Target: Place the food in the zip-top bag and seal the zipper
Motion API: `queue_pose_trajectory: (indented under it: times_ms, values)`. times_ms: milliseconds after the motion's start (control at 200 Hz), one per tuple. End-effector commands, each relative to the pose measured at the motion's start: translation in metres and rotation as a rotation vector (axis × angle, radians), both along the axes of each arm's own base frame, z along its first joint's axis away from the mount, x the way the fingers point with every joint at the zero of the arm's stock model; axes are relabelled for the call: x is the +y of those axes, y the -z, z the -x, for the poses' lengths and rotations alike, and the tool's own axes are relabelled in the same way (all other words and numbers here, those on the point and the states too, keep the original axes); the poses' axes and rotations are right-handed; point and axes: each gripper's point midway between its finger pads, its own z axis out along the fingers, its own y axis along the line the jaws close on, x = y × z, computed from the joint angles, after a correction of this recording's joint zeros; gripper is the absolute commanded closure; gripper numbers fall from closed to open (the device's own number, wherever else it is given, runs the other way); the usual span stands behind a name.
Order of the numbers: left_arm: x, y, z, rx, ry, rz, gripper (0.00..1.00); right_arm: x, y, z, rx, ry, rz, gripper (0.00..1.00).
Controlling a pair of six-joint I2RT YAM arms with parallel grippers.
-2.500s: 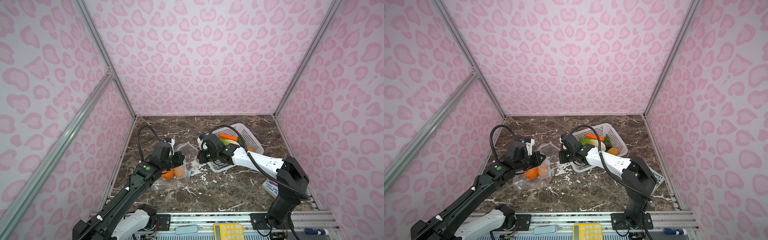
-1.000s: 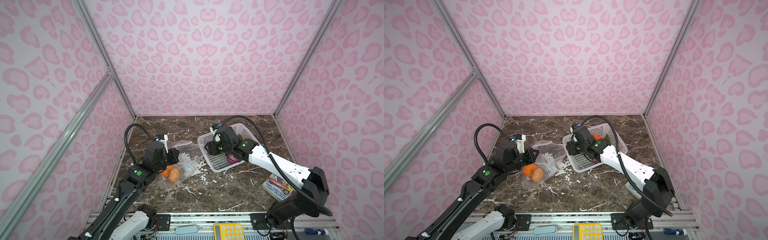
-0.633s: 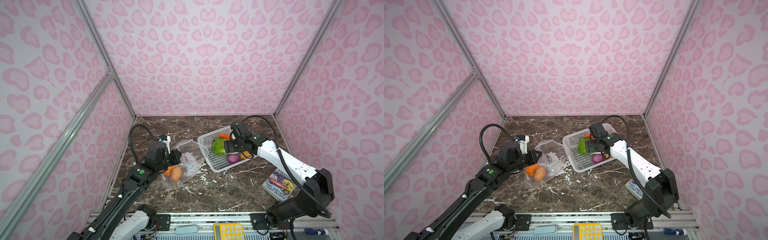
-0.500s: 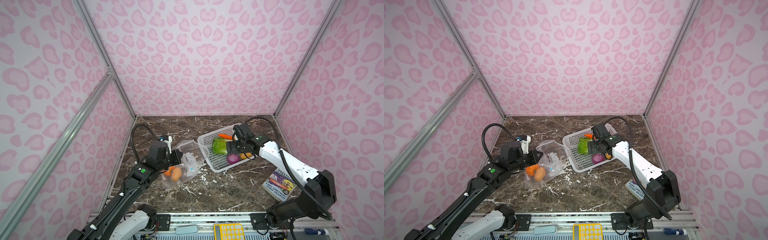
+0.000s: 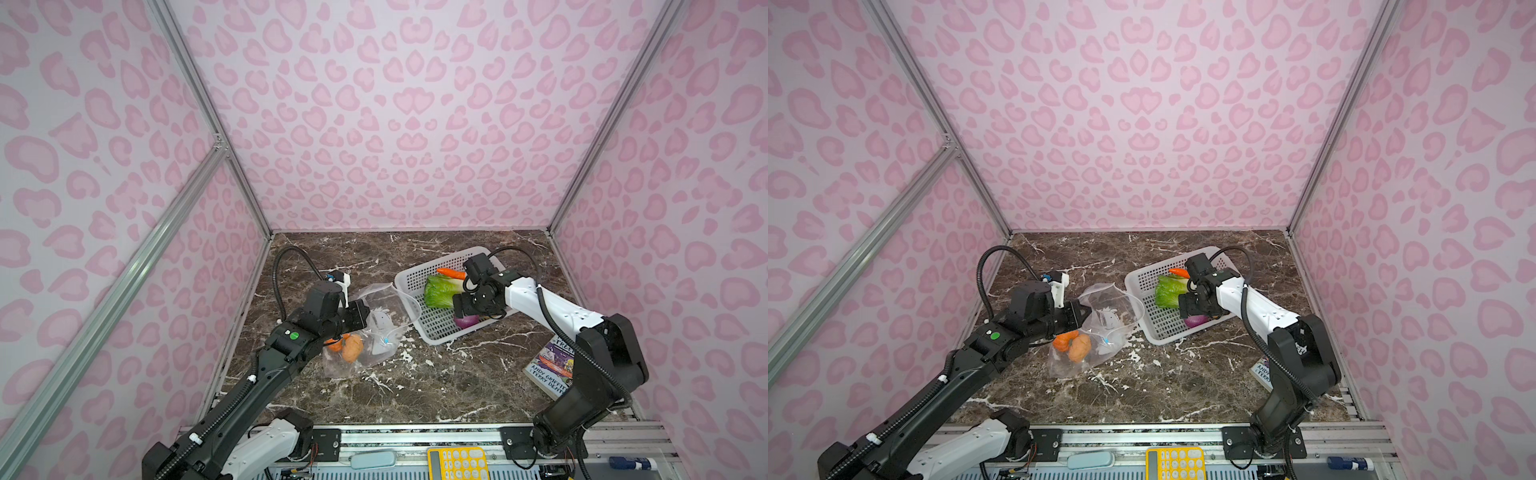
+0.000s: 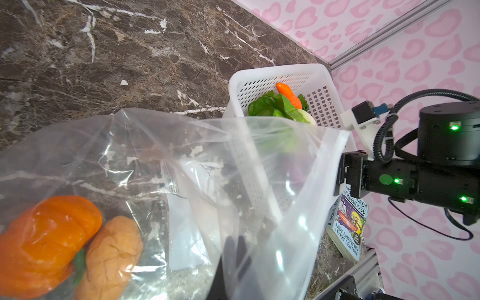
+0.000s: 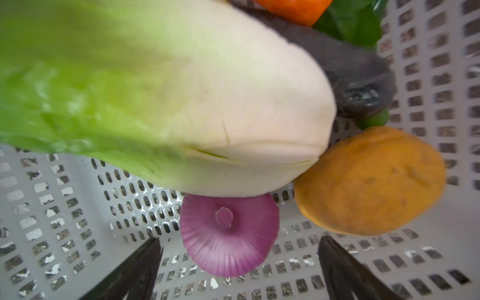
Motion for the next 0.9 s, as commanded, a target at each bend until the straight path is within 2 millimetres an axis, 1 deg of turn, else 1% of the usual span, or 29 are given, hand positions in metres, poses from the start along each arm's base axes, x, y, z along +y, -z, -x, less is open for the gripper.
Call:
queue_pose_trajectory:
  times_ms: [0,165,355,570,740,895]
  values:
    - [-0.005,-0.008,-0.005,-0.029,0.007,0.02,0.97,0.006,0.012,-0.001,0.013,-0.001,-0.005,0.03]
    - [-0.006,-0.006,-0.005,-0.024,0.002,0.021,0.97,0.012,0.031,0.0,0.049,-0.013,0.019,0.02]
    - [-0.005,-0.003,-0.004,-0.018,-0.004,0.014,0.97,0.014,0.041,-0.002,0.063,-0.005,0.025,0.08]
    - [-0.003,-0.002,-0.004,-0.019,-0.008,0.006,0.97,0.016,0.054,0.001,0.093,-0.008,0.039,0.11]
    - [-0.003,-0.002,-0.004,-0.019,-0.011,0.007,0.97,0.019,0.05,0.001,0.086,-0.013,0.026,0.2]
    - [-0.002,-0.001,-0.003,-0.017,-0.014,0.006,0.97,0.022,0.037,-0.002,0.058,-0.014,0.007,0.29]
